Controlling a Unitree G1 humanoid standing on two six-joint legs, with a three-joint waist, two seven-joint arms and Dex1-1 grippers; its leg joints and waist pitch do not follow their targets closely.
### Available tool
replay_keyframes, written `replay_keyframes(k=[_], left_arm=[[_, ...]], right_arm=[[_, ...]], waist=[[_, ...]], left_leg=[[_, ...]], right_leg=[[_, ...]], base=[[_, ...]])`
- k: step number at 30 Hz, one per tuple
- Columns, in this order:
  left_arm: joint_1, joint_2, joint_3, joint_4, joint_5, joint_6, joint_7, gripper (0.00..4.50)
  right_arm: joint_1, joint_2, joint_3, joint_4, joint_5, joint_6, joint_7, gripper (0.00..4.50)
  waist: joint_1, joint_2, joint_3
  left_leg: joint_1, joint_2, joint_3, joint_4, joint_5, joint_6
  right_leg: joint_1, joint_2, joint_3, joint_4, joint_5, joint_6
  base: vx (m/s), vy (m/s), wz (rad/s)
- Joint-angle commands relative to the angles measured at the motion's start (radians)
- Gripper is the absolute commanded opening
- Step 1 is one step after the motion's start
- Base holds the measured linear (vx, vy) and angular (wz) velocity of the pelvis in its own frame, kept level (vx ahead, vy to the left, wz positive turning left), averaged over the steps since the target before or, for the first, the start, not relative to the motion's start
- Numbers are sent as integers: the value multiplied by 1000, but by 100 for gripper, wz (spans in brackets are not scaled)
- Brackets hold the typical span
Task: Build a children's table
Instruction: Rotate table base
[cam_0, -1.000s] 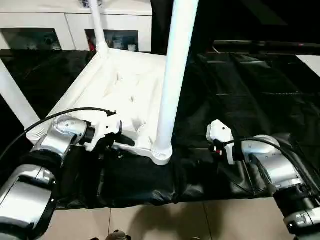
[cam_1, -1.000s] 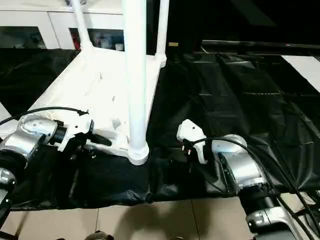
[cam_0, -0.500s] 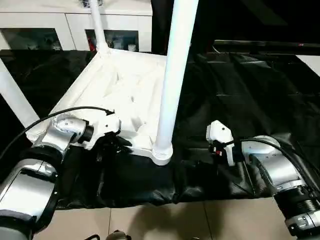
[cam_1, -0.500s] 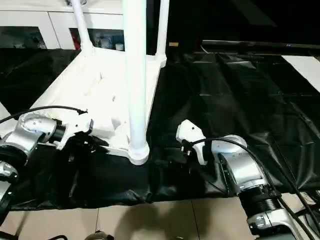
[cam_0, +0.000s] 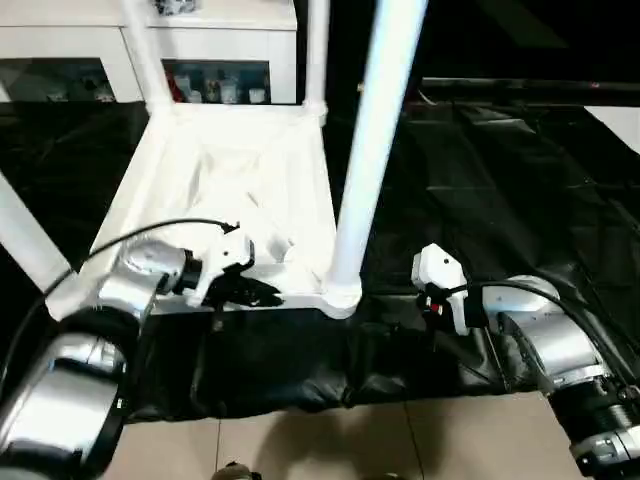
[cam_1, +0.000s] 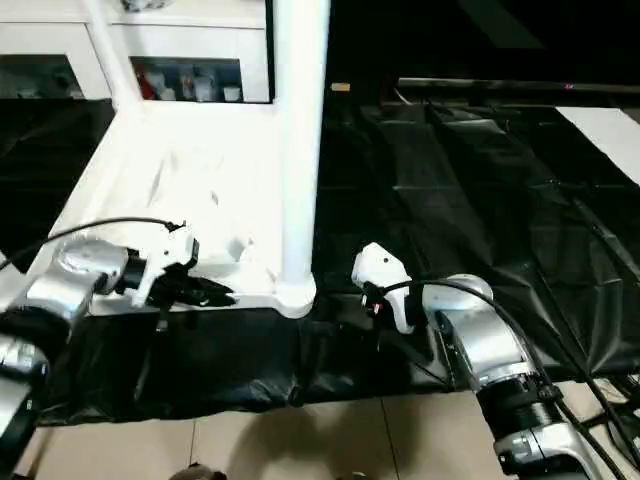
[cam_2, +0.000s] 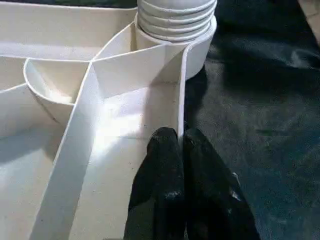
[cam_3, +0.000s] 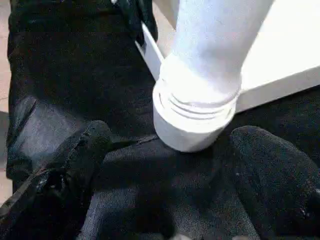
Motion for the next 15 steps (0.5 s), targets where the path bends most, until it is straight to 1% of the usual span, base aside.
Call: replay_keyframes(k=[1,2,4,5,6,7,9,11,12,13,14,15], left_arm=[[63,-35,11,-60,-23,42,52,2],[73,-43,12,-78,-24,47,66,2],[88,-52,6,-106,-17,40,87,2],[93,-56,3,-115,-14,40,93,2],[99,-61,4,-130,-12,49,100,2],[104,-65,4,-141,-12,55,102,2],[111,-70,-1,-162,-15,72,90,2],[126,-67,-13,-212,-14,104,75,2],[131,-65,-17,-231,-16,114,66,2],[134,-64,-19,-243,-17,121,61,2],[130,-60,-26,-250,-17,117,44,2],[130,-60,-26,-250,-17,117,44,2]], right_arm=[[-5,7,-4,-11,4,-4,-25,450],[-5,10,-7,-8,5,-3,-32,450],[-8,14,-15,-1,1,-4,-53,450],[-9,17,-20,4,-1,-3,-67,450],[-11,19,-25,8,-3,-7,-78,450],[-11,20,-28,10,-3,-10,-86,450],[-10,21,-36,13,-2,-15,-97,450],[-11,19,-48,21,-1,-25,-116,450],[-11,16,-54,24,1,-28,-120,450],[-11,13,-56,26,3,-30,-122,450],[-9,3,-59,25,7,-33,-120,450],[-9,3,-59,25,7,-33,-120,450]], waist=[[4,5,-67],[3,0,-66],[3,3,-67],[3,-2,-67],[4,1,-67],[3,1,-68],[2,2,-69],[2,3,-71],[1,1,-71],[3,3,-72],[3,0,-71],[4,1,-70]], left_leg=[[18,31,-15,-68,-259,1],[16,31,-17,-68,-254,3],[16,30,-15,-68,-249,5],[15,29,-16,-68,-240,7],[15,28,-16,-68,-238,7],[15,29,-15,-68,-235,7],[15,27,-14,-67,-229,9],[15,29,-15,-67,-215,12],[14,28,-14,-66,-212,15],[15,27,-13,-65,-204,18],[14,26,-12,-65,-202,23],[15,26,-12,-64,-202,24]], right_leg=[[45,-66,40,-79,-197,-235],[46,-68,40,-79,-204,-230],[44,-66,41,-82,-213,-219],[45,-66,41,-81,-210,-214],[44,-65,41,-81,-212,-210],[44,-65,42,-81,-206,-208],[44,-63,41,-80,-196,-207],[45,-64,41,-76,-170,-212],[45,-63,41,-77,-165,-213],[45,-62,42,-76,-152,-216],[45,-60,41,-76,-148,-217],[44,-61,41,-77,-153,-216]], base=[[0,0,0],[0,0,0],[0,0,0],[0,0,0],[0,0,0],[0,0,0],[0,0,0],[0,0,0],[0,0,0],[0,0,0],[0,0,0],[0,0,0]])
